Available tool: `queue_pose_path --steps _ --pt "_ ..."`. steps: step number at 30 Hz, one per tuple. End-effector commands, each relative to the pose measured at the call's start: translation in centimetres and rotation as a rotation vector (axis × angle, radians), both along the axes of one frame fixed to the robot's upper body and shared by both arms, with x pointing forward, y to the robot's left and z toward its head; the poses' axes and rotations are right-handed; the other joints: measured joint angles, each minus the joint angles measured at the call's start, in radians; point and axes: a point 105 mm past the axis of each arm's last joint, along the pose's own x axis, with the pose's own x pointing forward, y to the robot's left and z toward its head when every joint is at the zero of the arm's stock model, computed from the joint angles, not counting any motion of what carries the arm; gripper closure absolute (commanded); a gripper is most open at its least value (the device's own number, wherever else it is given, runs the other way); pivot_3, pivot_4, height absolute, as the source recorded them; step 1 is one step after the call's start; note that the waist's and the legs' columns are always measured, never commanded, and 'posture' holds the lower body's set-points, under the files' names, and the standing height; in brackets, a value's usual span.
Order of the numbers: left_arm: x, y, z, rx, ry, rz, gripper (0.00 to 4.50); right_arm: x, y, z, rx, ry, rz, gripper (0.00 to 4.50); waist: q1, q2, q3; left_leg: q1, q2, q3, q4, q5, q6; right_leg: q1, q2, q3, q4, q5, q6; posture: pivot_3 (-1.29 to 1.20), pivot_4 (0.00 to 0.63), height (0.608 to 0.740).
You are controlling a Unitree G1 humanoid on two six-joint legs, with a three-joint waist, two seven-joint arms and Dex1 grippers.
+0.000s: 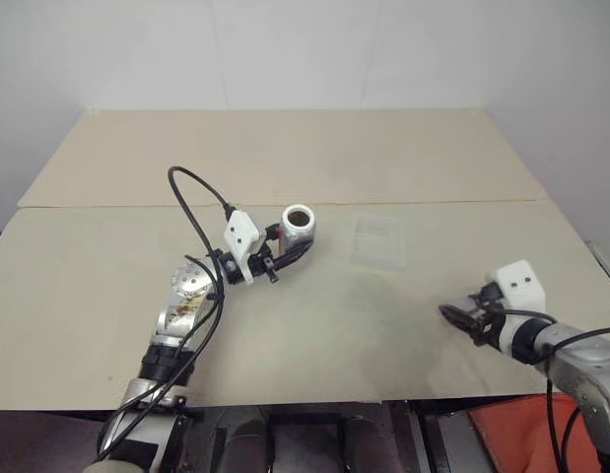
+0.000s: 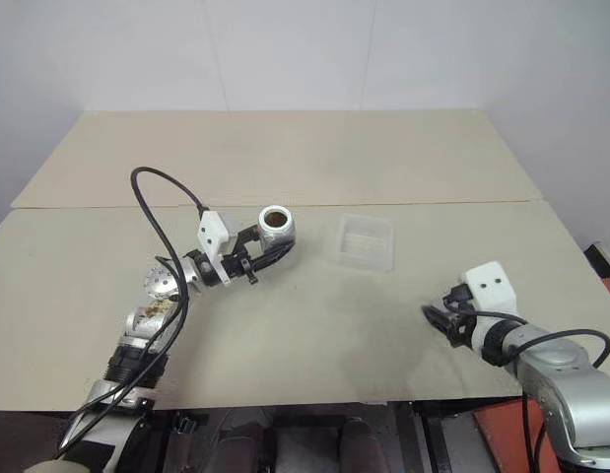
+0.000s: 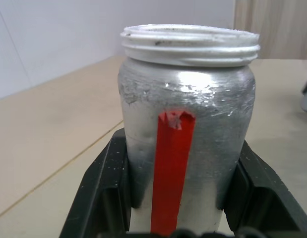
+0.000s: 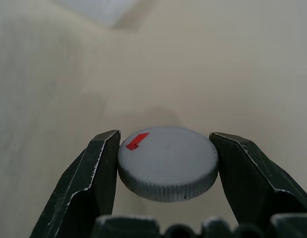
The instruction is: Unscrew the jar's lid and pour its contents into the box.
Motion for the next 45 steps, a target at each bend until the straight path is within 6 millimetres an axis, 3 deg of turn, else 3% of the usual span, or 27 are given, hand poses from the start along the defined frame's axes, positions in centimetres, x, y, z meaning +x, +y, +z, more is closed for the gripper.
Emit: queue_pose_path --steps 1,3,4,9,15,20,23,25,27,35,41,45 --pt "0.0 -0.5 1.2 0.009 -0.060 -0.030 2.54 -0.4 0.0 0.6 -0.033 -0.004 0.015 0.73 0.001 0.000 0.000 0.000 0.000 0.000 0.000 0.000 0.000 0.000 0.000 0.000 0.000 0.000 0.000 0.00 0.150 0.740" --pt "0.0 -0.6 1.1 0.011 -0.057 -0.034 2.54 -0.5 0.0 0.6 -0.031 -0.001 0.016 0.07 0.001 0.000 0.000 0.000 0.000 0.000 0.000 0.000 0.000 0.000 0.000 0.000 0.000 0.000 0.000 0.00 0.150 0.740" --pt "0.1 -0.7 1.0 0.015 -0.055 -0.035 2.54 -0.5 0.1 0.7 -0.031 -0.001 0.019 0.03 0.001 0.000 0.000 0.000 0.000 0.000 0.000 0.000 0.000 0.000 0.000 0.000 0.000 0.000 0.000 0.00 0.150 0.740" --pt "1.4 -2.3 1.4 0.068 -0.055 -0.026 2.54 0.2 0.1 2.8 -0.072 -0.095 0.029 0.03 0.004 0.000 0.000 0.000 0.000 0.000 0.001 0.000 0.000 0.000 0.000 0.000 0.000 0.000 0.000 0.00 0.150 0.740" --pt "4.7 -5.9 3.2 0.301 -0.236 -0.019 2.54 0.5 0.8 6.3 -0.128 -0.253 0.115 0.03 0.020 0.000 0.000 -0.002 -0.002 0.001 0.002 0.000 0.001 0.001 0.000 0.000 -0.002 0.001 0.002 0.00 0.150 0.740" --pt "6.3 -9.4 4.6 0.470 -0.352 -0.024 2.54 0.6 1.8 8.0 -0.125 -0.348 0.130 0.03 0.025 -0.001 0.001 -0.004 -0.003 0.001 0.002 0.000 0.002 0.000 0.000 0.000 -0.004 0.001 0.002 0.00 0.150 0.740" --pt "6.8 -11.7 5.8 0.611 -0.526 0.031 2.54 0.3 2.7 8.4 -0.106 -0.390 0.130 0.03 0.025 -0.002 0.001 -0.005 -0.004 0.001 0.002 -0.001 0.002 0.000 -0.001 0.000 -0.005 0.001 0.003 0.00 0.150 0.740" --pt "7.1 -12.9 6.3 0.817 -0.798 0.086 2.54 -0.1 3.1 8.2 -0.107 -0.396 0.131 0.03 0.026 -0.002 0.001 -0.006 -0.004 0.000 0.002 -0.001 0.002 -0.001 -0.001 0.000 -0.005 0.001 0.003 0.00 0.150 0.740" --pt "6.9 -14.0 6.8 0.893 -0.959 0.111 2.54 -0.6 3.2 8.0 -0.099 -0.400 0.118 0.03 0.027 -0.002 0.001 -0.006 -0.005 -0.001 0.001 -0.001 0.002 -0.001 -0.001 0.000 -0.005 0.001 0.004 0.00 0.150 0.740" --pt "6.1 -16.7 6.3 1.241 -1.621 0.054 2.54 -1.8 2.8 7.8 -0.082 -0.418 0.036 0.03 0.027 -0.002 0.001 -0.006 -0.005 0.000 0.002 -0.001 0.002 -0.002 -0.001 0.000 -0.004 0.001 0.005 0.00 0.150 0.740" --pt "6.1 -17.1 6.4 1.344 -1.806 0.030 2.54 -1.9 2.9 7.8 -0.064 -0.426 0.015 0.03 0.026 -0.002 0.001 -0.007 -0.005 0.000 0.002 -0.001 0.002 -0.003 -0.001 0.001 -0.004 0.001 0.005 0.00 0.150 0.740" --pt "6.1 -17.1 6.6 1.350 -1.808 0.034 2.54 -1.7 2.9 7.9 -0.052 -0.431 0.011 0.03 0.027 -0.002 0.001 -0.007 -0.005 0.001 0.002 -0.001 0.002 -0.003 -0.002 0.001 -0.004 0.001 0.005 0.00 0.150 0.740"
